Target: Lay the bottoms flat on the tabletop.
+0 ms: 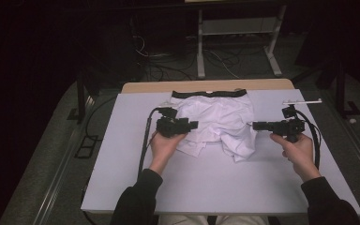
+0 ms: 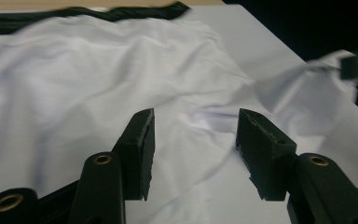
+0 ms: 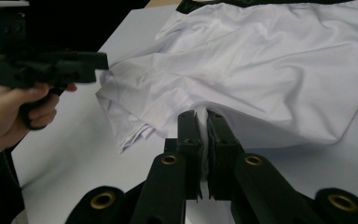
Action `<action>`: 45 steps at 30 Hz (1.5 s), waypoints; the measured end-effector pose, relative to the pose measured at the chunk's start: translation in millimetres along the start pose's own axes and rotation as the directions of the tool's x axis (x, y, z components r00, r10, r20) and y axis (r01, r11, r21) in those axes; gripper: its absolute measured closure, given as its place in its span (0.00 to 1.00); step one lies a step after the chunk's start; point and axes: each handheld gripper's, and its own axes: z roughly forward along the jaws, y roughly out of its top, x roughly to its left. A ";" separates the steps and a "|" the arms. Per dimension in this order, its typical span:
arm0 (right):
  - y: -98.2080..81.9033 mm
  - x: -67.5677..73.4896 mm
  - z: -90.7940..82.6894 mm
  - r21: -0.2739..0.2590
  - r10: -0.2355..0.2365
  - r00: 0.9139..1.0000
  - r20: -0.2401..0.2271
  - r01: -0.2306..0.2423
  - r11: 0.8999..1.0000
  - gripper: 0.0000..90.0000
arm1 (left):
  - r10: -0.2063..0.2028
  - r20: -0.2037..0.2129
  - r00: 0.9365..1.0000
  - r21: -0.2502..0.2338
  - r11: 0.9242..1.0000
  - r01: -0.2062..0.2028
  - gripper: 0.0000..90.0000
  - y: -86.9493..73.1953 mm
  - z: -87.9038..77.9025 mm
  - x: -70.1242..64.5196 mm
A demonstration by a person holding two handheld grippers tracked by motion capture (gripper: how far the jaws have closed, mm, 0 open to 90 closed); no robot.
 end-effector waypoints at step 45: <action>1.0 -47.0 13.7 0.010 0.047 0.995 0.091 -0.049 0.999 0.94 | 0.452 0.150 0.879 0.154 0.868 -0.473 0.98 -30.9 101.9 -103.6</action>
